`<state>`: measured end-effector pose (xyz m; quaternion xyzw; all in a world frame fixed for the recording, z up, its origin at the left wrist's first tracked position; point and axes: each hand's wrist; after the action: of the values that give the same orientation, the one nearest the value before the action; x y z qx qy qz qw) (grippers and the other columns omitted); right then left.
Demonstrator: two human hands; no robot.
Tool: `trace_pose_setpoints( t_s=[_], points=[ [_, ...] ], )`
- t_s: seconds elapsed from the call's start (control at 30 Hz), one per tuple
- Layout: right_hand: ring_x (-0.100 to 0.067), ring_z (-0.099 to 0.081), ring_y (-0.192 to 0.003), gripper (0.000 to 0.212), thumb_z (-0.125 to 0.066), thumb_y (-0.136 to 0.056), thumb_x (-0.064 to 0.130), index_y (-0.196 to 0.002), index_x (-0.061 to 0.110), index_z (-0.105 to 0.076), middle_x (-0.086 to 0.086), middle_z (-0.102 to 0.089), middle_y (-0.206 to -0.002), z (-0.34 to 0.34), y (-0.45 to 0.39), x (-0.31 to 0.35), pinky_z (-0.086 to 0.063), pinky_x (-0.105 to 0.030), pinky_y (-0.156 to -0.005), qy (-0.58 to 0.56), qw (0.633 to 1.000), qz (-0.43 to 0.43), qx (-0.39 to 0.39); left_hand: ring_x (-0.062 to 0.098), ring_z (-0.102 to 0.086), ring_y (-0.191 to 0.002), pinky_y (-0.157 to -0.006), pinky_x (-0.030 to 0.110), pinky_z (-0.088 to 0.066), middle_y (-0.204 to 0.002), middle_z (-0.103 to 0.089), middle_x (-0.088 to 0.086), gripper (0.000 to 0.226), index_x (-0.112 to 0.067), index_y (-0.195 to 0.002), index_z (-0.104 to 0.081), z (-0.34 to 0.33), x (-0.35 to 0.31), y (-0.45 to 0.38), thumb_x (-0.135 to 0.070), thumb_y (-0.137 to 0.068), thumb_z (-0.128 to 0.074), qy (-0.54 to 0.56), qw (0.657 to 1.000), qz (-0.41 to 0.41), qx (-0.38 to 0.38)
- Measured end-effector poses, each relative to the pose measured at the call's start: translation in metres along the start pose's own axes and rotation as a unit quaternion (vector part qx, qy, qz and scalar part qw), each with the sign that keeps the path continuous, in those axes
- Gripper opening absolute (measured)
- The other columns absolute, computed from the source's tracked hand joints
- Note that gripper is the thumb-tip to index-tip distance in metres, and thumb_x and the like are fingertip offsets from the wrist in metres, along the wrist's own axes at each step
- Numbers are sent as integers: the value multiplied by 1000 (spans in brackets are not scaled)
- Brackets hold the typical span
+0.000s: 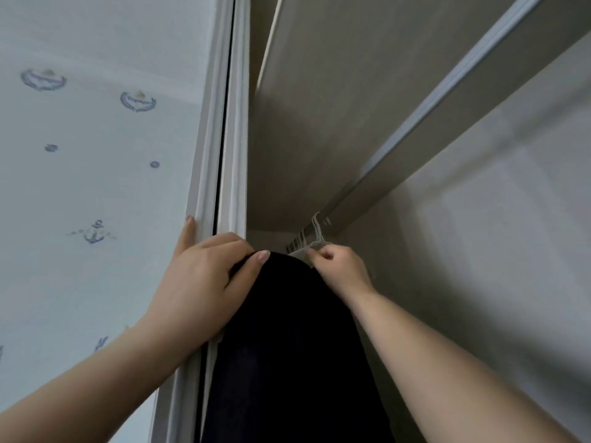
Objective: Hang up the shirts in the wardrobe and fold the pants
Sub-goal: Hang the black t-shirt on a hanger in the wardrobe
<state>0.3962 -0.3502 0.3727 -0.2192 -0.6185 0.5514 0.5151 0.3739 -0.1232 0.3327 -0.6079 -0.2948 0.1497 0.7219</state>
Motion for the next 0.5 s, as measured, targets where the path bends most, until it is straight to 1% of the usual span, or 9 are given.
trace_pose_setpoints(
  t_s=[0.07,0.13,0.2,0.27,0.3,0.33,0.4,0.43,0.5],
  points=[
    [-18,-53,-74,39,-58,-89,40,-57,17,-54,8,-53,-59,-16,-6,-9,-33,-27,-62,-40,999,8,24,3,-58,-71,-118,49,-13,-76,-60,-13,44,-22,-74,-63,-3,-1,-1,-49,-91,-32,-13,1000,-16,11],
    [-21,-55,-74,33,-57,-89,31,-68,6,-61,-8,-60,-67,-31,-10,-15,-35,-29,-63,-66,997,6,44,3,-59,-71,-118,48,-13,-77,-61,-13,44,-22,-74,-64,-5,-1,-1,-49,-91,-33,-19,1000,-21,13],
    [-17,-52,-69,28,-56,-88,25,-71,3,-62,-15,-58,-71,-45,-16,-20,-34,-28,-59,-84,994,-3,66,4,-60,-71,-117,49,-15,-77,-60,-15,42,-24,-72,-61,-7,-1,1,-47,-93,-33,-34,999,-31,14],
    [-13,-48,-65,29,-55,-88,23,-62,8,-56,-9,-55,-66,-59,-24,-25,-35,-25,-55,-82,993,-11,82,4,-58,-69,-116,51,-18,-77,-56,-18,35,-30,-69,-51,-9,-1,0,-45,-94,-31,-38,998,-42,13],
    [-12,-47,-63,33,-55,-88,22,-57,12,-52,-3,-53,-61,-65,-28,-26,-34,-21,-52,-81,993,-14,83,4,-56,-69,-116,50,-19,-76,-55,-18,34,-32,-69,-47,-10,-1,-2,-45,-95,-29,-37,998,-42,8],
    [-11,-46,-62,37,-54,-89,22,-53,15,-49,2,-51,-57,-70,-33,-27,-34,-19,-51,-84,993,-18,81,5,-55,-69,-116,49,-20,-75,-54,-18,34,-33,-70,-46,-11,-2,-5,-45,-96,-27,-39,998,-39,4],
    [-11,-42,-59,43,-54,-90,22,-49,16,-43,6,-44,-51,-80,-40,-29,-33,-26,-53,-100,992,-28,76,4,-53,-69,-116,47,-20,-74,-52,-17,37,-32,-71,-46,-13,-4,-12,-46,-95,-23,-54,998,-32,8],
    [-10,-41,-57,45,-54,-91,22,-48,15,-41,5,-42,-49,-85,-43,-31,-32,-25,-52,-102,992,-31,73,4,-52,-68,-116,48,-21,-74,-51,-17,35,-33,-70,-44,-14,-4,-14,-45,-95,-23,-66,997,-34,12],
    [-5,-41,-47,46,-55,-90,23,-48,14,-40,5,-42,-45,-94,-47,-36,-30,-15,-42,-102,992,-37,61,6,-50,-66,-115,51,-23,-74,-47,-16,30,-34,-69,-38,-18,-5,-16,-43,-95,-25,-90,995,-49,13]
  ],
)
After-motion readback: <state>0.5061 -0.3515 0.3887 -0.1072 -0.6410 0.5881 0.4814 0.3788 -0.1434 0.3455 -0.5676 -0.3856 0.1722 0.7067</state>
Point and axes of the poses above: each hand's wrist, its own y-axis away from the middle knuckle, its own z-axis out of the back of the hand, x = y × z
